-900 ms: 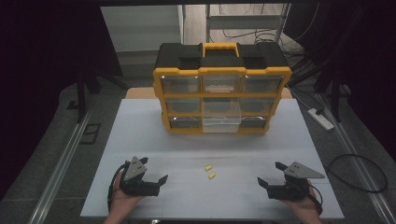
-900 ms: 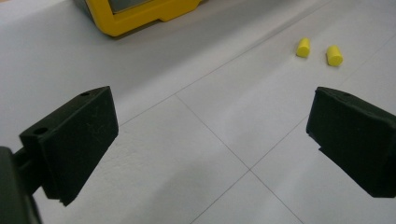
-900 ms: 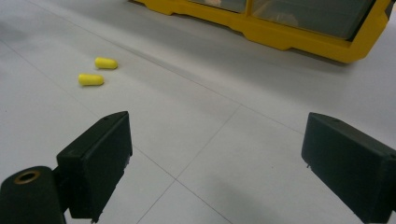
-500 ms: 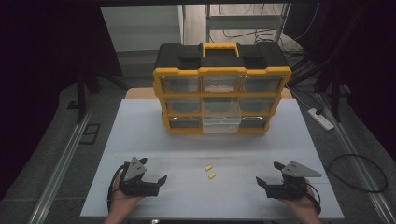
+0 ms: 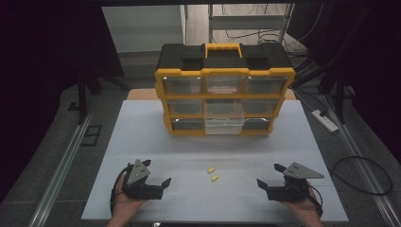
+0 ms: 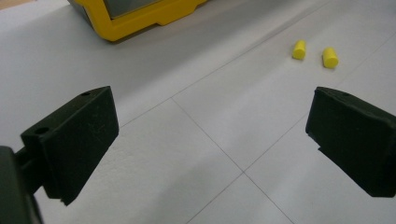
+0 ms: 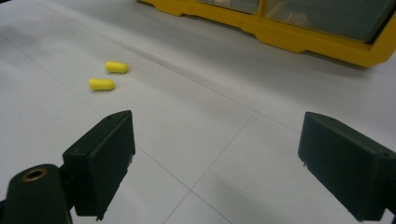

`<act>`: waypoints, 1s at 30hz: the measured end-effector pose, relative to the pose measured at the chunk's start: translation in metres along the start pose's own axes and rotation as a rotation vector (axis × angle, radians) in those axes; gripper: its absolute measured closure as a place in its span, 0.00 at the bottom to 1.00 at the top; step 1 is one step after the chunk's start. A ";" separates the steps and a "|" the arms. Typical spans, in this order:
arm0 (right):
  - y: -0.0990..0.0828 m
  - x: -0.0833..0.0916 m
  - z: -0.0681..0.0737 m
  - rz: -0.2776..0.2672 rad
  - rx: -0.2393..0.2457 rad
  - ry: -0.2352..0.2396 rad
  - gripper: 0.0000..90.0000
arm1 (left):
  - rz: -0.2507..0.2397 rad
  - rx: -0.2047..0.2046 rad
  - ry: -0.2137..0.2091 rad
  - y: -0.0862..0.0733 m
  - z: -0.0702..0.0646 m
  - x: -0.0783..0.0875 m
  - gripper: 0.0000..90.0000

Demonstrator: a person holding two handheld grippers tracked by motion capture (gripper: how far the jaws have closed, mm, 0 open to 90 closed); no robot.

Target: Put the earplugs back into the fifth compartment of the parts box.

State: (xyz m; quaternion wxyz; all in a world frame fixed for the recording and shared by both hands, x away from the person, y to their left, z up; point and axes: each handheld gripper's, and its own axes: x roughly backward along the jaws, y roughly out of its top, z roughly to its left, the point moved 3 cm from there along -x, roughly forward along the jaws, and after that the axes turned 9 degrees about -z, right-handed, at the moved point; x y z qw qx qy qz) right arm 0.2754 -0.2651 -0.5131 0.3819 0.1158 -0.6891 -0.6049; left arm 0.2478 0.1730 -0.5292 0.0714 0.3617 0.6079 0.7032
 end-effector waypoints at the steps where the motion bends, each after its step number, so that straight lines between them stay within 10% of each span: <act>1: 0.002 -0.001 0.002 0.004 0.001 0.006 0.14 | 0.002 0.003 0.001 0.000 0.001 -0.001 0.03; 30: 0.029 -0.053 0.055 0.079 0.093 0.130 0.15 | 0.013 -0.018 0.001 -0.001 0.000 -0.004 0.03</act>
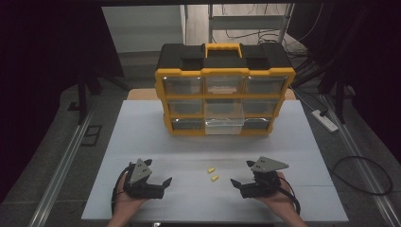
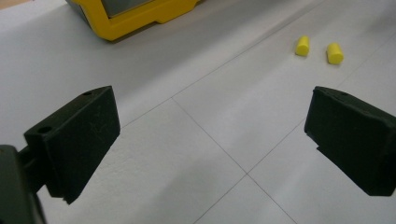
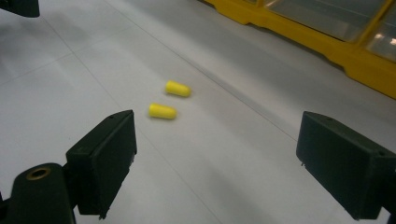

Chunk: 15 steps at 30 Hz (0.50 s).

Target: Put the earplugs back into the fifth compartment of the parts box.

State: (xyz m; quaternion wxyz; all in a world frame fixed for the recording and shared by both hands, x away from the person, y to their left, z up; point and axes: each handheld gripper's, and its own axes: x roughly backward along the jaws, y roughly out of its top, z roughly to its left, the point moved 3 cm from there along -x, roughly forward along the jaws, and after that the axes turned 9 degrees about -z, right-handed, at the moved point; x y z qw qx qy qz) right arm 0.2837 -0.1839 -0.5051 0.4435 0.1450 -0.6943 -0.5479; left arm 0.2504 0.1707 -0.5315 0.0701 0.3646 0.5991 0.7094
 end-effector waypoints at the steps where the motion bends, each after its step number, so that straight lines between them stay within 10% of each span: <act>1: 0.001 -0.002 0.001 0.001 0.000 0.004 0.15 | 0.001 0.000 0.000 0.000 0.000 0.000 0.03; 15: 0.012 -0.047 0.024 0.071 0.011 0.047 0.17 | 0.009 0.003 0.006 -0.001 0.001 -0.001 0.04</act>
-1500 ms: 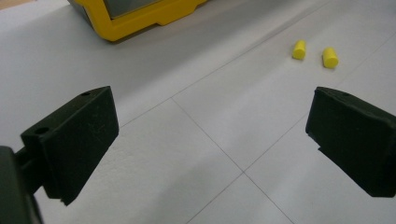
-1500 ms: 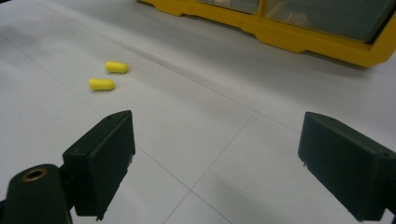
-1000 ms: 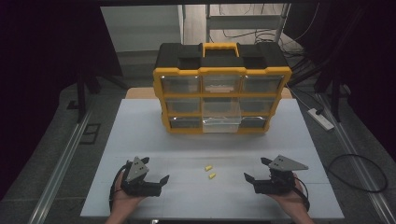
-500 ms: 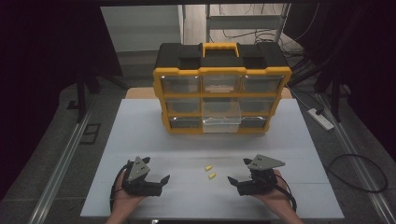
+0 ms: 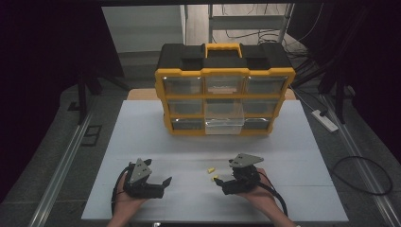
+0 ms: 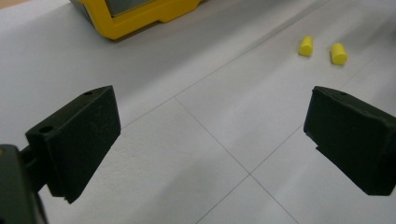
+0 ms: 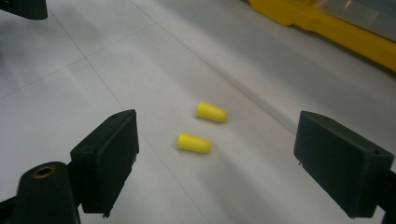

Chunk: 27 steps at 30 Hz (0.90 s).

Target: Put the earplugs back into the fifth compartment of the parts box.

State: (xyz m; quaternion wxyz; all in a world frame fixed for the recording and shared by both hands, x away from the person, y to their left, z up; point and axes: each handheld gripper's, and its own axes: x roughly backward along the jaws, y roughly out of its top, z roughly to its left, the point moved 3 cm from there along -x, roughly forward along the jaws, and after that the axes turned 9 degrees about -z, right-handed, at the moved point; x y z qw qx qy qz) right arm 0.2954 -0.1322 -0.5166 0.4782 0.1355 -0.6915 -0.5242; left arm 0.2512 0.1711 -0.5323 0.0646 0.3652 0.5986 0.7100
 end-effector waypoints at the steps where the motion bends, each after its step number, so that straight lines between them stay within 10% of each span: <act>1: 0.000 -0.003 0.001 0.006 0.002 0.001 0.17 | 0.001 0.000 0.000 0.000 0.000 0.000 0.04; 27: -0.013 -0.042 0.010 0.150 0.049 -0.008 0.53 | 0.015 0.002 -0.006 -0.002 0.000 -0.002 0.04</act>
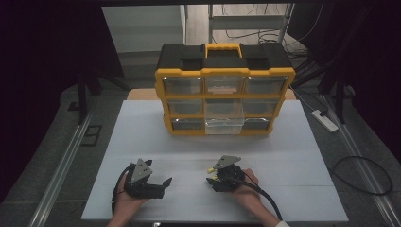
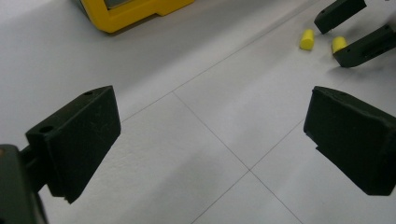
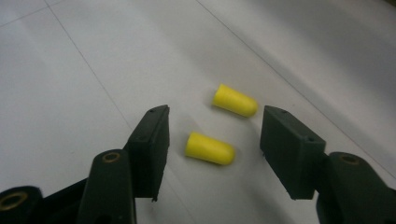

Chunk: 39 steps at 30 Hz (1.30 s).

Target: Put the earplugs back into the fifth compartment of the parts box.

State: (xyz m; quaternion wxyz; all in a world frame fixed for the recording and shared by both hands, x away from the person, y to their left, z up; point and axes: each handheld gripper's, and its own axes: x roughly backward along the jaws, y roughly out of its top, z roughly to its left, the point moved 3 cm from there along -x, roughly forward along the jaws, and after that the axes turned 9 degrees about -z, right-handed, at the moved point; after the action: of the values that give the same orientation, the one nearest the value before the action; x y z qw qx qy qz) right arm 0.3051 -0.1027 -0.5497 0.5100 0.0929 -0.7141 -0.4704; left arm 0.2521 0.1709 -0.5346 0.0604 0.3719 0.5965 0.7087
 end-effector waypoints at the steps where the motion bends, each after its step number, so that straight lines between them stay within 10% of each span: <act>1: 0.000 0.000 0.000 -0.001 -0.004 0.006 0.56 | 0.000 0.000 0.000 0.000 0.000 0.000 0.04; 12: 0.003 0.005 -0.001 -0.019 0.001 0.035 0.79 | 0.001 0.006 0.002 0.000 0.001 0.000 0.04; 28: 0.029 0.059 -0.016 -0.341 -0.053 0.047 0.79 | 0.005 0.006 -0.001 0.000 0.001 -0.001 0.04; 39: 0.051 0.093 -0.017 -0.450 -0.032 0.058 0.79 | 0.003 0.007 0.002 0.000 0.001 -0.002 0.04</act>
State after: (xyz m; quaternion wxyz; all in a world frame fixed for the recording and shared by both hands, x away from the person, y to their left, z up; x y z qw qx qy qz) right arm 0.2937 -0.1427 -0.4504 0.4140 0.2552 -0.6528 -0.5808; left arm 0.2540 0.1710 -0.5356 0.0574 0.3722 0.5983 0.7073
